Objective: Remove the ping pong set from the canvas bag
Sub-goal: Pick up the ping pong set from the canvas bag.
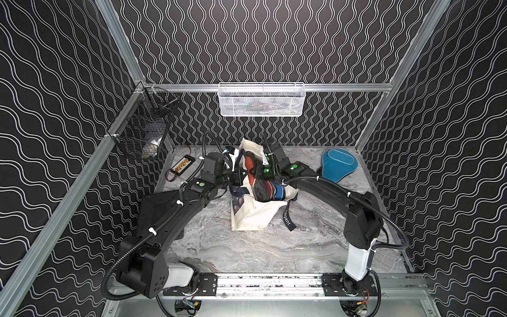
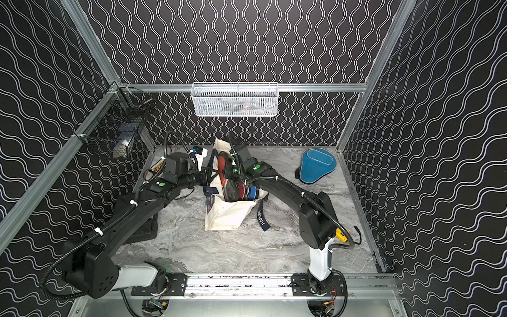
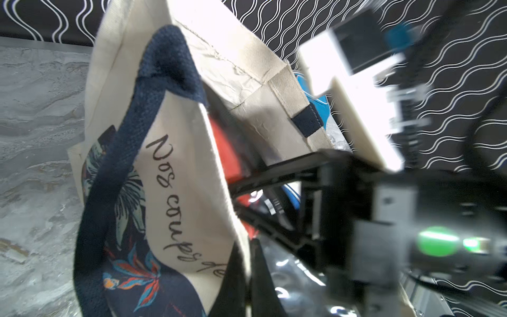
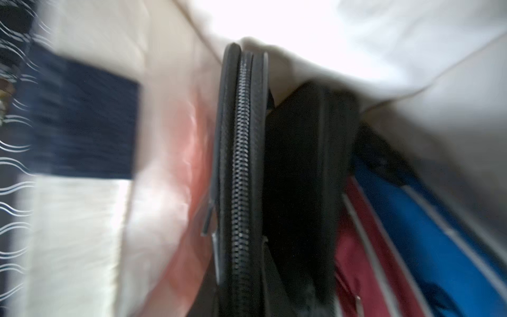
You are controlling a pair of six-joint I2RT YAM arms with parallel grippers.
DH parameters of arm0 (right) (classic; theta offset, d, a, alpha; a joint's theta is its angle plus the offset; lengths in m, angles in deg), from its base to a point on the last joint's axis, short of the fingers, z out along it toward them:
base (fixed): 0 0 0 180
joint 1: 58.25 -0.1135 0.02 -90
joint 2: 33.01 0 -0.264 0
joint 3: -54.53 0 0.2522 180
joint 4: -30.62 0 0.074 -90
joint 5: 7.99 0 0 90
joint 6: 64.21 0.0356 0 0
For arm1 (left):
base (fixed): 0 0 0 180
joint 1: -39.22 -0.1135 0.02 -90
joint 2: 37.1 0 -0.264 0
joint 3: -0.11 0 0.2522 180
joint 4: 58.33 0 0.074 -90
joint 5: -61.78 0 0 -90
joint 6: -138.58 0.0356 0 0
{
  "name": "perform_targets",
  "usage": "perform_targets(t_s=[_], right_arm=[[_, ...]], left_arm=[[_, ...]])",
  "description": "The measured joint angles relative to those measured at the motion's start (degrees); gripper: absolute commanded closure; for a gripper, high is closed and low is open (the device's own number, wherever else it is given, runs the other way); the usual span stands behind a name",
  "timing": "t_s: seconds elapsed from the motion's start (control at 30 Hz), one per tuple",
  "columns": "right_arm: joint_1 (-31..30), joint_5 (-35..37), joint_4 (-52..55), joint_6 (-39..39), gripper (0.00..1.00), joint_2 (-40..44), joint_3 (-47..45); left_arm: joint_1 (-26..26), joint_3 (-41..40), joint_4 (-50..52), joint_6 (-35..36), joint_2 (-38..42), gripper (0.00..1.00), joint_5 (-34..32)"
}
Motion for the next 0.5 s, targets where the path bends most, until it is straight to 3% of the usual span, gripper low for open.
perform_targets(t_s=[0.5], right_arm=[[0.6, 9.4, -1.2, -2.5, 0.96, 13.0, -4.1]], left_arm=[[0.0, 0.0, 0.2, 1.2, 0.0, 1.0, -1.4]])
